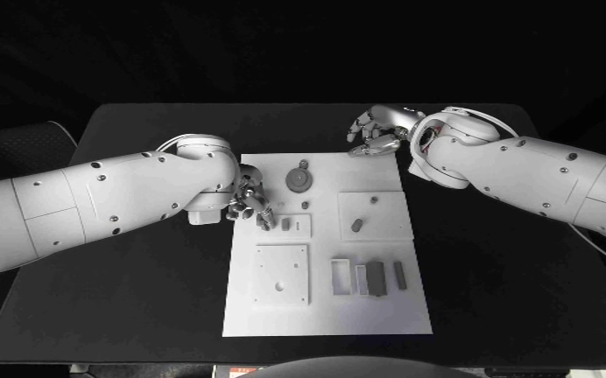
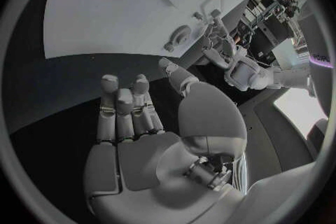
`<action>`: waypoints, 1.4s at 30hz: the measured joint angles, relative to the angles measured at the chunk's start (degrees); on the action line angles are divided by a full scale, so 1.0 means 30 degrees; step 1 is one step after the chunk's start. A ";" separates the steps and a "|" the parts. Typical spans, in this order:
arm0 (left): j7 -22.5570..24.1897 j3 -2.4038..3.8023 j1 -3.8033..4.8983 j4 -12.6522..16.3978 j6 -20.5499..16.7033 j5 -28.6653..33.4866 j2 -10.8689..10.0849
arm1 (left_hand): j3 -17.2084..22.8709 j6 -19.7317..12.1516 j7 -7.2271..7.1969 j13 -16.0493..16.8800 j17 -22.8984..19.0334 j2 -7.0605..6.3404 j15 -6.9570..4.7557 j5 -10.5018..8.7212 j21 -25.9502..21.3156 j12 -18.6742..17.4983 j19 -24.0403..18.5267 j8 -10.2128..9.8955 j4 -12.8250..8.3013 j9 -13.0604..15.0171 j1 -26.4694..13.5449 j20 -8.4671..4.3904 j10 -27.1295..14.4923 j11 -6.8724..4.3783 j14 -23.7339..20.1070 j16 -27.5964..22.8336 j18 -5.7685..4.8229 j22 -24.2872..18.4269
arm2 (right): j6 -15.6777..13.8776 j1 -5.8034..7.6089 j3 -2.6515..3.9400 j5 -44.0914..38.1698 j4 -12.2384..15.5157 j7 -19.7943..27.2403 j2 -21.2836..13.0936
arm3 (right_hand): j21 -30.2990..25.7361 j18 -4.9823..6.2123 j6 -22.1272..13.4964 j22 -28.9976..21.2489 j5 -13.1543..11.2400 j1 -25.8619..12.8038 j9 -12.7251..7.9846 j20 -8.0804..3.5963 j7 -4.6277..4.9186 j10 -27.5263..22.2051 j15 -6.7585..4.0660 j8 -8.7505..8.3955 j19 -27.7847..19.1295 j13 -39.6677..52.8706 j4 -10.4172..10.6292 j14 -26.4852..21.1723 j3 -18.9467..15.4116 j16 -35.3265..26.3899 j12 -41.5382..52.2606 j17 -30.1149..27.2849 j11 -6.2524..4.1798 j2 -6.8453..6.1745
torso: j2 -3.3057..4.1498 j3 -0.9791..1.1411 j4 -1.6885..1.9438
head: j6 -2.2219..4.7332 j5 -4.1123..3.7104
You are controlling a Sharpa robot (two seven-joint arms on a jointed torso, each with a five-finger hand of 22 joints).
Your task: Assemble the parts on the task board
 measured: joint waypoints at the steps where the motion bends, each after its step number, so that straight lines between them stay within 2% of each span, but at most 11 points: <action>1: 0.0000 -0.0001 0.0000 0.0000 0.0000 -0.0001 0.0000 | -0.0082 -0.0009 0.0005 0.0006 0.0000 0.0088 -0.0001 0.0001 0.0000 0.0000 0.0000 0.0007 0.0082 0.0013 -0.0158 0.0000 -0.0030 0.0030 -0.0001 0.0068 0.0002 -0.0001 | 0.0000 0.0000 0.0000 0.0000 0.0001 0.0000 -0.0004 | 0.0000 0.0000 0.0000 0.0000 0.0000 0.0000 -0.0001 0.0000 0.0000 0.0000 0.0000 0.0000 0.0000 0.0000 0.0000 0.0000 0.0000 0.0000 0.0000 0.0000 0.0000 0.0000 | 0.0000 0.0000 0.0000 | 0.0002 -0.0007; 3: -0.0001 -0.0002 -0.0001 -0.0001 0.0000 -0.0008 -0.0002 | -0.0226 -0.0069 0.0048 0.0006 0.0001 0.0383 -0.0005 0.0009 0.0000 0.0000 -0.0001 0.0062 0.0465 0.0038 -0.0690 0.0001 -0.0118 0.0009 -0.0008 0.0068 0.0009 -0.0001 | 0.0000 0.0000 0.0000 0.0000 0.0001 0.0000 -0.0010 | 0.0000 0.0001 -0.0001 0.0001 0.0000 0.0000 0.0000 0.0001 -0.0001 0.0000 0.0000 0.0000 0.0000 0.0000 -0.0001 0.0000 0.0000 0.0000 0.0000 0.0000 0.0000 0.0000 | 0.0000 0.0000 0.0000 | 0.0004 -0.0009; 6: -0.0004 -0.0006 -0.0004 -0.0006 -0.0005 -0.0019 -0.0008 | -0.0297 -0.0103 0.0029 0.0006 0.0001 0.0538 -0.0062 0.0010 0.0000 0.0000 -0.0069 0.0063 0.0536 0.0027 -0.0878 -0.0067 -0.0135 -0.0007 -0.0068 0.0068 0.0020 -0.0002 | 0.0000 0.0000 0.0000 0.0000 0.0003 0.0000 -0.0011 | 0.0000 0.0001 -0.0002 0.0000 0.0000 0.0000 0.0000 0.0001 -0.0001 0.0000 0.0001 0.0000 -0.0001 0.0000 0.0000 -0.0001 0.0000 0.0000 0.0000 0.0000 0.0000 0.0000 | 0.0000 -0.0005 0.0000 | 0.0015 -0.0018; 26: -0.0008 -0.0004 -0.0010 0.0008 -0.0019 -0.0041 -0.0063 | -0.0296 -0.0134 -0.0002 0.0019 0.0002 0.0538 -0.0026 0.0009 0.0000 0.0000 -0.0069 0.0065 0.0531 0.0025 -0.0878 -0.0067 -0.0135 -0.0007 -0.0103 0.0068 -0.0017 -0.0004 | 0.0004 0.0000 0.0000 0.0000 -0.0005 0.0000 -0.0030 | 0.0000 0.0000 -0.0051 0.0001 0.0000 0.0000 0.0002 0.0005 -0.0018 -0.0001 0.0010 0.0000 -0.0005 -0.0015 0.0000 -0.0010 0.0000 0.0000 0.0000 0.0000 0.0000 0.0000 | -0.0004 -0.0016 0.0005 | 0.0068 -0.0049; 32: -0.0008 -0.0004 -0.0010 0.0002 -0.0019 -0.0041 -0.0058 | -0.0563 -0.0142 -0.0011 0.0037 0.0002 0.0305 0.0002 0.0009 0.0000 0.0000 -0.0069 0.0065 0.0798 0.0025 -0.1435 -0.0065 -0.0135 -0.0007 -0.0128 0.0067 -0.0030 -0.0005 | 0.0005 0.0000 0.0000 0.0000 -0.0005 0.0000 -0.0024 | 0.0000 0.0000 -0.0054 0.0000 0.0000 0.0000 0.0002 0.0007 -0.0015 0.0000 0.0013 0.0000 -0.0007 -0.0015 0.0000 -0.0014 0.0000 0.0000 0.0000 0.0000 0.0000 0.0000 | -0.0007 -0.0016 0.0015 | 0.0068 -0.0035; 36: -0.0008 -0.0007 -0.0010 0.0000 -0.0019 -0.0038 -0.0059 | -0.0921 -0.0163 -0.0033 0.0051 0.0002 0.0168 0.0005 0.0008 0.0001 0.0000 -0.0204 0.0065 0.1304 0.0036 -0.2272 -0.0072 -0.0135 -0.0007 -0.0130 0.0067 -0.0046 -0.0006 | 0.0005 0.0000 0.0000 0.0000 -0.0005 0.0000 -0.0024 | 0.0000 0.0000 -0.0057 0.0000 0.0000 0.0000 -0.0014 -0.0007 -0.0014 0.0000 0.0024 0.0000 0.0006 -0.0014 0.0000 -0.0024 0.0000 0.0000 0.0000 0.0000 0.0000 0.0000 | -0.0007 -0.0015 0.0015 | 0.0059 -0.0029; 38: -0.0008 -0.0007 -0.0010 0.0000 -0.0019 -0.0029 -0.0064 | -0.1438 -0.0165 -0.0034 0.0088 0.0017 0.0460 -0.0024 0.0008 0.0001 0.0000 -0.0272 0.0065 0.1292 0.0109 -0.2609 -0.0139 -0.0206 -0.0078 -0.0167 0.0145 -0.0140 -0.0006 | 0.0005 0.0000 0.0000 0.0000 -0.0005 0.0000 -0.0024 | 0.0000 -0.0001 -0.0058 0.0000 0.0000 0.0000 -0.0015 -0.0035 -0.0013 0.0000 0.0029 0.0000 0.0036 -0.0014 0.0000 -0.0030 0.0000 0.0001 0.0000 0.0000 0.0000 0.0000 | -0.0007 -0.0011 0.0013 | 0.0055 -0.0029; 40: -0.0008 -0.0007 -0.0010 0.0000 -0.0019 -0.0022 -0.0068 | -0.1701 -0.0166 -0.0037 0.0087 0.0026 0.0373 -0.0061 0.0008 0.0001 0.0000 -0.0273 0.0067 0.1304 0.0121 -0.2855 -0.0140 -0.0207 -0.0079 -0.0212 0.0146 -0.0035 -0.0006 | 0.0005 0.0000 0.0000 0.0000 -0.0005 0.0000 -0.0025 | 0.0000 -0.0001 -0.0059 0.0000 0.0000 0.0000 -0.0015 -0.0035 -0.0013 0.0000 0.0041 0.0000 0.0035 -0.0014 0.0000 -0.0041 0.0000 0.0000 0.0000 0.0000 0.0000 0.0000 | -0.0007 -0.0009 0.0013 | 0.0053 -0.0029; 42: -0.0008 -0.0007 -0.0010 0.0006 -0.0019 -0.0017 -0.0072 | -0.1972 -0.0176 -0.0048 0.0111 0.0026 0.0490 -0.0043 0.0008 0.0001 0.0000 -0.0308 0.0073 0.1323 0.0148 -0.3091 -0.0173 -0.0209 -0.0081 -0.0239 0.0146 0.0012 -0.0006 | 0.0005 0.0000 0.0000 0.0000 -0.0009 0.0000 -0.0025 | 0.0000 0.0000 -0.0060 0.0000 0.0000 0.0000 -0.0015 -0.0035 -0.0012 0.0000 0.0042 0.0000 0.0035 -0.0014 0.0000 -0.0043 0.0000 0.0001 0.0000 0.0000 0.0000 0.0000 | -0.0007 -0.0009 0.0011 | 0.0051 -0.0029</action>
